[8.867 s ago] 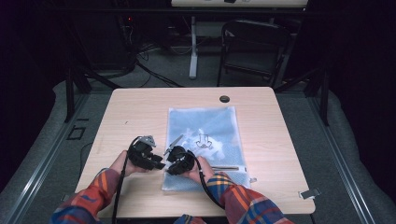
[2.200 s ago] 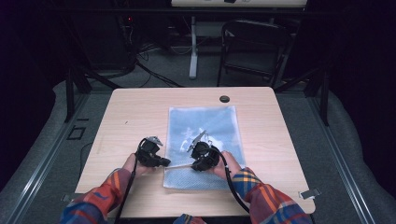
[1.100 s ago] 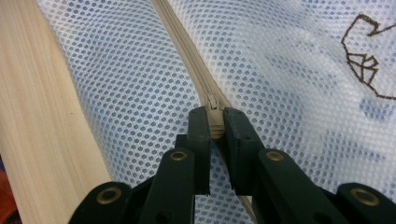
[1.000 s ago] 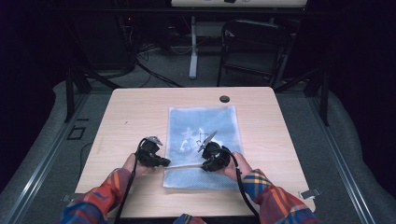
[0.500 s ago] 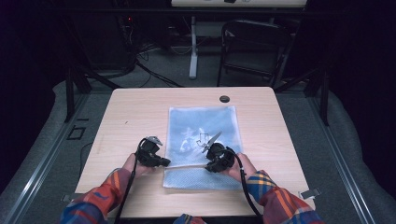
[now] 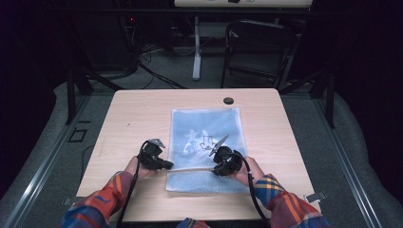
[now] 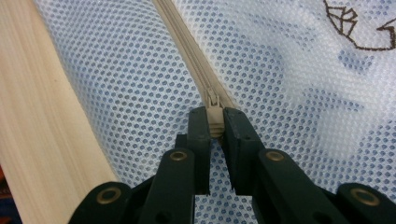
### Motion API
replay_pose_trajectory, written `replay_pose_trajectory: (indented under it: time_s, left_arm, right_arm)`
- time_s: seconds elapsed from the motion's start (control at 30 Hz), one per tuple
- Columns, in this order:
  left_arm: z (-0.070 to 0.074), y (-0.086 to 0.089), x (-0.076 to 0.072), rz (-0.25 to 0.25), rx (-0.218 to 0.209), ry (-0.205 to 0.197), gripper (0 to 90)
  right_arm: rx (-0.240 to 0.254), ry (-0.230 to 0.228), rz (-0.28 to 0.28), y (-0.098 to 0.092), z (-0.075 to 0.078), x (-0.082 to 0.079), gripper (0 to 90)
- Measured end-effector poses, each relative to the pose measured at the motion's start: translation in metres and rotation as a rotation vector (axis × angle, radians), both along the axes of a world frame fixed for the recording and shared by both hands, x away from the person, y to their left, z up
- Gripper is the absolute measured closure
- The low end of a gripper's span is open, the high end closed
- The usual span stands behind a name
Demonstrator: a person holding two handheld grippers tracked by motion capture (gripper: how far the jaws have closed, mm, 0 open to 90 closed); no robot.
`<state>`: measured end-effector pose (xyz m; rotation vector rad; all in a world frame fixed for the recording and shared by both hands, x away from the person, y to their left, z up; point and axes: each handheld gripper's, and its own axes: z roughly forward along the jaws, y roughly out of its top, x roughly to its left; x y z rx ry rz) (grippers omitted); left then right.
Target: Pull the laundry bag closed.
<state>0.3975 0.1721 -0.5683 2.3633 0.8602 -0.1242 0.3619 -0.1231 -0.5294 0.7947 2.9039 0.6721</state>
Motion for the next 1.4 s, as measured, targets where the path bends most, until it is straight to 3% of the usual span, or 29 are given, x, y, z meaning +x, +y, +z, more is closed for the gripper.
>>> replay_pose_trajectory:
  time_s: [0.87, 1.2, 1.4]
  left_arm:
    - [0.0, 0.0, 0.0, 0.001, -0.001, 0.002, 90.0]
    - [0.0, 0.0, -0.001, 0.001, -0.001, 0.003, 90.0]
    - [0.0, 0.0, 0.0, 0.001, -0.002, 0.001, 90.0]
  right_arm:
    - [-0.007, 0.009, -0.034, -0.02, -0.003, -0.003, 81.7]
    - [-0.034, 0.016, -0.047, -0.032, -0.004, -0.004, 81.7]
    - [-0.019, 0.025, -0.064, -0.039, -0.004, -0.004, 81.6]
